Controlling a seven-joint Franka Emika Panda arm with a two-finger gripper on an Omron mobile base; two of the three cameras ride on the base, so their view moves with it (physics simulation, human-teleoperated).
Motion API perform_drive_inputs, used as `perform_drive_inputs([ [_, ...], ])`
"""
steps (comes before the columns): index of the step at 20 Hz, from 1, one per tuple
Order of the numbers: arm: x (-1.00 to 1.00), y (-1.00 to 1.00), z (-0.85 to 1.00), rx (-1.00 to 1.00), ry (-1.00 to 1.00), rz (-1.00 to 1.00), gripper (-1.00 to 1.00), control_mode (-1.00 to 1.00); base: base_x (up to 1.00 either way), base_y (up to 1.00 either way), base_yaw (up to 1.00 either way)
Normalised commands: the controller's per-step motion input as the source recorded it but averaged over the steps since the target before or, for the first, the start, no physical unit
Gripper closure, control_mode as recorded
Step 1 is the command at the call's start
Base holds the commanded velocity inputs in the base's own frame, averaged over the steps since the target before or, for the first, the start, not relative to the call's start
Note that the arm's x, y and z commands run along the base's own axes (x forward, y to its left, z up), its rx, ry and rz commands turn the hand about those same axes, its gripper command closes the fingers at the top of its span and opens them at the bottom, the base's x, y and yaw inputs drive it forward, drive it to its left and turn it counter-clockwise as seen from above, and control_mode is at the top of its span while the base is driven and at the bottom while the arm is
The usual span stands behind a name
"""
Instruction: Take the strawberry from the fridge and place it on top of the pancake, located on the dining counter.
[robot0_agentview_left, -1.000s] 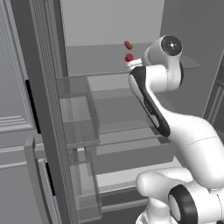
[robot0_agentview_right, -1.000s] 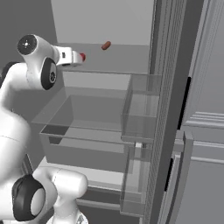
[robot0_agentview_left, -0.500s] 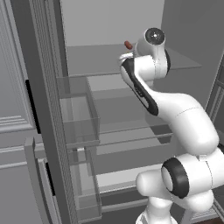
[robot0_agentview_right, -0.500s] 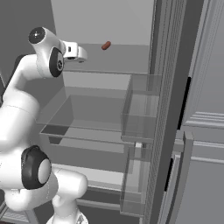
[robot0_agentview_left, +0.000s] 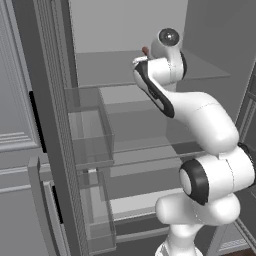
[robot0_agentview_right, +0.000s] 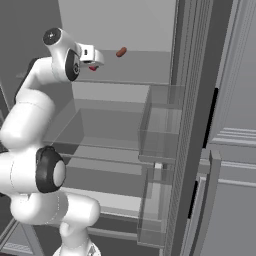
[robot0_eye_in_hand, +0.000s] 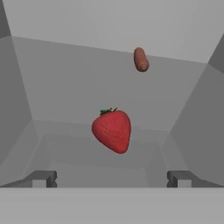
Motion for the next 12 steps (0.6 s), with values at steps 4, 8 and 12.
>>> perform_drive_inputs([
  [4,0.51,0.0,-0.16,0.0,0.0,0.0,-1.0,-1.0,0.0,0.0,0.0],
  [8,0.53,0.0,-0.11,0.0,0.0,0.0,-1.0,-1.0,0.0,0.0,0.0],
  [12,0.52,0.0,-0.03,0.0,0.0,0.0,-1.0,-1.0,0.0,0.0,0.0],
])
